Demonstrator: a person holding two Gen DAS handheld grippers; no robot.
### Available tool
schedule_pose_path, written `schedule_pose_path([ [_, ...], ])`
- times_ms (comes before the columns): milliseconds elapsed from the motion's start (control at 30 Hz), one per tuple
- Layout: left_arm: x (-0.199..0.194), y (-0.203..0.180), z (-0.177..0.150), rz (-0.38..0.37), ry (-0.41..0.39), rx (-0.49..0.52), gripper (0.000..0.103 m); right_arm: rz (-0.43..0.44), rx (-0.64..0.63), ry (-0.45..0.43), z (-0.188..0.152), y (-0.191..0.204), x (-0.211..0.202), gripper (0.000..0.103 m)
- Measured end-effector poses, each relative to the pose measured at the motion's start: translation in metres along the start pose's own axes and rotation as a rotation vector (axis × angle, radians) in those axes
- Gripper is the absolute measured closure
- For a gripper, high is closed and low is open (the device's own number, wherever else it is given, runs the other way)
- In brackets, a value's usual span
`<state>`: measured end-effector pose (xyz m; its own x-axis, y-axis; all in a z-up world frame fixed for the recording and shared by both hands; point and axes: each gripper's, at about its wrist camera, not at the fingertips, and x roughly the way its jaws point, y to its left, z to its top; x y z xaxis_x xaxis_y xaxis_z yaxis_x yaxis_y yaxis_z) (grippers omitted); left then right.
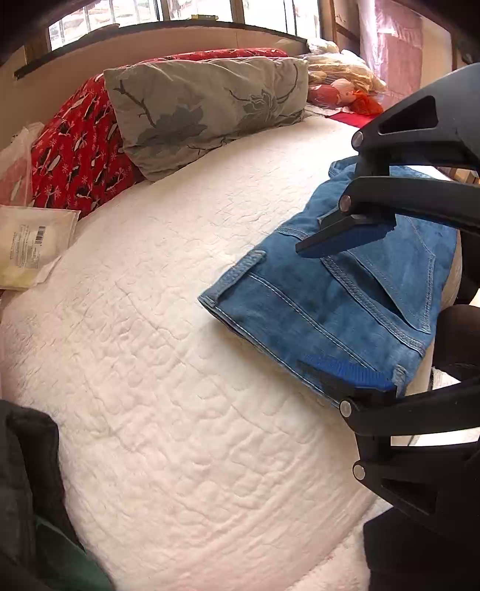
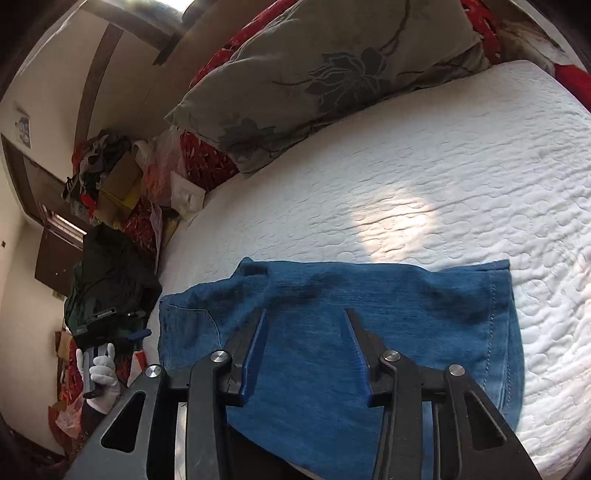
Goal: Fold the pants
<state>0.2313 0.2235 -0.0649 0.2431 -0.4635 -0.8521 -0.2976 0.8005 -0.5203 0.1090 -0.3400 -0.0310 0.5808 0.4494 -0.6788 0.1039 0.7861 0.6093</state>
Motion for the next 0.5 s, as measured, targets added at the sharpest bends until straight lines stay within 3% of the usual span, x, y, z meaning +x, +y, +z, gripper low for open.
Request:
schedule_pose_path([
  [167, 0.033, -0.006, 0.031, 0.084, 0.082, 0.036, 0.050, 0.015, -0.102, 0.138, 0.043, 0.050, 0.095, 0.057],
  [333, 0.048, -0.001, 0.036, 0.026, 0.157, 0.098, 0.050, -0.029, -0.304, 0.290, 0.050, 0.088, 0.163, 0.057],
  [400, 0.049, -0.002, 0.031, 0.018, 0.157, 0.138, 0.050, -0.100, -0.443, 0.348, 0.042, 0.100, 0.181, 0.073],
  [433, 0.047, -0.003, 0.026, 0.021, 0.155, 0.151, 0.050, -0.138, -0.520, 0.374, 0.036, 0.106, 0.189, 0.096],
  [500, 0.038, -0.008, 0.016, 0.028, 0.133, 0.177, 0.050, -0.181, -0.600, 0.381, 0.033, 0.113, 0.190, 0.101],
])
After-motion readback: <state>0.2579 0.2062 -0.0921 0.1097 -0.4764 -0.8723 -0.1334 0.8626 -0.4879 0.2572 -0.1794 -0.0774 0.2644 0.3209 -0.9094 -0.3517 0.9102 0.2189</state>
